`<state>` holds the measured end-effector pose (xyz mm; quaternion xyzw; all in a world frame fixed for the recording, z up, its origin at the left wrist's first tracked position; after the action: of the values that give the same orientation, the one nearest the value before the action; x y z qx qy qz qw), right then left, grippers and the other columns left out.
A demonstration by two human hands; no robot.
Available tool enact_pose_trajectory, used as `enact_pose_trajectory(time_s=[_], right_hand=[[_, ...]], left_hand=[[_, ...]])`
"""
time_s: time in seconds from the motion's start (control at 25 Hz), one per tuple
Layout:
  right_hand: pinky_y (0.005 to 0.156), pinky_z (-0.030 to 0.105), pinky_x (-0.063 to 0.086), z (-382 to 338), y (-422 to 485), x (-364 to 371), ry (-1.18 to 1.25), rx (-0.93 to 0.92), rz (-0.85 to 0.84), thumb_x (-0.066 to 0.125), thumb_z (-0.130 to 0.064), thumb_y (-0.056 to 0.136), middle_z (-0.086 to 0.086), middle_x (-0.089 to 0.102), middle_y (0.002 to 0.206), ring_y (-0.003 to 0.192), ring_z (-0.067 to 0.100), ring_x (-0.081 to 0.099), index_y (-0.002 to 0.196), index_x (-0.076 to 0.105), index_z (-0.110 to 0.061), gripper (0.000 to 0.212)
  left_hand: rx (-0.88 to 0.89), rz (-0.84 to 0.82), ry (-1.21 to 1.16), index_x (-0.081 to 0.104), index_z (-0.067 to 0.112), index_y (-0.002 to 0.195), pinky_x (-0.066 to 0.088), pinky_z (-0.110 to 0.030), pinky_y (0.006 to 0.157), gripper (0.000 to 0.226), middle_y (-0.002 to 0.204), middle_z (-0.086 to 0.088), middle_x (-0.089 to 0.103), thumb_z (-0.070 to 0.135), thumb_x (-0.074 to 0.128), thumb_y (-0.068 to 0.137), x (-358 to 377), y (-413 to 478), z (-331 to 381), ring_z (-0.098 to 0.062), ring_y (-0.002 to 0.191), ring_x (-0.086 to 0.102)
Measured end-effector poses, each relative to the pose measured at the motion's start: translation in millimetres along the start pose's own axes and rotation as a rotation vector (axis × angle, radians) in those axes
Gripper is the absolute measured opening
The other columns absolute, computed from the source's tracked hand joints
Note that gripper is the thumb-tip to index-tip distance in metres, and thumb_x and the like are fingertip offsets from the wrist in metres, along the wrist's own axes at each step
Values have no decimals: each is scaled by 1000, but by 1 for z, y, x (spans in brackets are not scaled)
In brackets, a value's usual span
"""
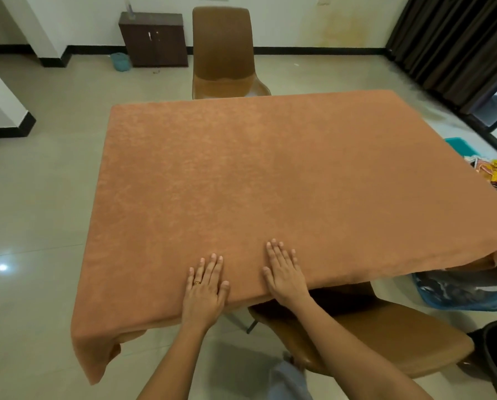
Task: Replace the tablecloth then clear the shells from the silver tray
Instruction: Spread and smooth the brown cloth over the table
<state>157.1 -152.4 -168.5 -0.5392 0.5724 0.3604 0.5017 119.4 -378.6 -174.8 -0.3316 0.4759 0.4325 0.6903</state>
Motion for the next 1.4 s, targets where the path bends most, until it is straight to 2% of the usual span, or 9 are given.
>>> enact_pose_trajectory(time_s=[0.16,0.28,0.4,0.52,0.64,0.92,1.12,1.24,1.4], right_hand=[[116,33,-14,99,-7,-28,-12,125,-9,-10,-62,89,-5,-10,159,143,8,-17,150,-11,-23,72],[117,34,-13,157,-11,-50,9,172,-34,-19,-68,82,-5,-10,159,143,8,-18,150,-10,-24,81],[116,32,-16,164,-9,-54,32,110,-47,-18,-64,84,-1,-16,158,144,11,-21,149,-13,-20,79],[117,34,-12,135,0,-40,50,-38,-71,9,-46,97,0,-11,158,146,15,-11,151,-4,-16,63],[115,41,-4,127,2,-30,-32,-192,-57,25,-43,97,2,1,160,147,18,-2,153,5,-17,65],[117,37,-3,268,7,-64,-24,-33,-23,21,-47,96,-2,12,157,146,17,13,151,19,-17,63],[119,39,-7,367,-11,-94,-70,128,-11,-5,-60,90,-5,-8,158,146,13,-10,151,-4,-27,69],[118,36,-10,353,-4,-100,-41,55,-15,-10,-58,89,-2,-12,156,146,17,-10,149,-5,-21,71],[118,34,-10,295,3,-91,90,-95,2,5,-45,94,-2,-9,157,146,14,-11,150,0,-20,61]], left_hand=[[-66,54,20,34,24,147,3,-40,116,60,154,9,25,44,25,91,4,0,9,-17,144,21],[-164,153,54,57,9,130,17,-52,111,57,140,-8,51,33,33,83,6,9,26,-31,132,44],[-271,216,-7,62,-4,114,29,-56,108,53,124,-22,60,30,33,86,11,33,83,-40,126,47],[-147,173,-182,52,4,133,18,-43,115,56,143,-14,46,40,25,98,29,66,180,-32,137,36],[-68,61,-208,24,20,150,-1,-37,119,68,157,0,14,55,1,96,61,80,238,-19,146,7],[-62,35,24,19,29,151,1,-41,118,62,158,1,14,56,20,96,79,69,227,-19,146,11],[-223,16,16,18,31,151,-6,-44,116,65,159,-3,9,56,16,91,71,65,246,-27,147,4],[-245,34,-82,27,20,150,2,-48,117,63,158,-9,14,42,18,91,75,77,295,-31,146,6],[-37,-31,-177,2,28,151,-5,-44,119,60,158,1,-9,50,2,96,91,96,363,-19,146,-14]])
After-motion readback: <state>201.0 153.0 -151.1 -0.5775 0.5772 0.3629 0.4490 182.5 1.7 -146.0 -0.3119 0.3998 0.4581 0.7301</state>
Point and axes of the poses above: each hand's wrist, its own y-axis towards the middle knuckle, its own x-axis out of the palm, z = x × y, the point moved 1 cm from there along y, towards the middle knuckle
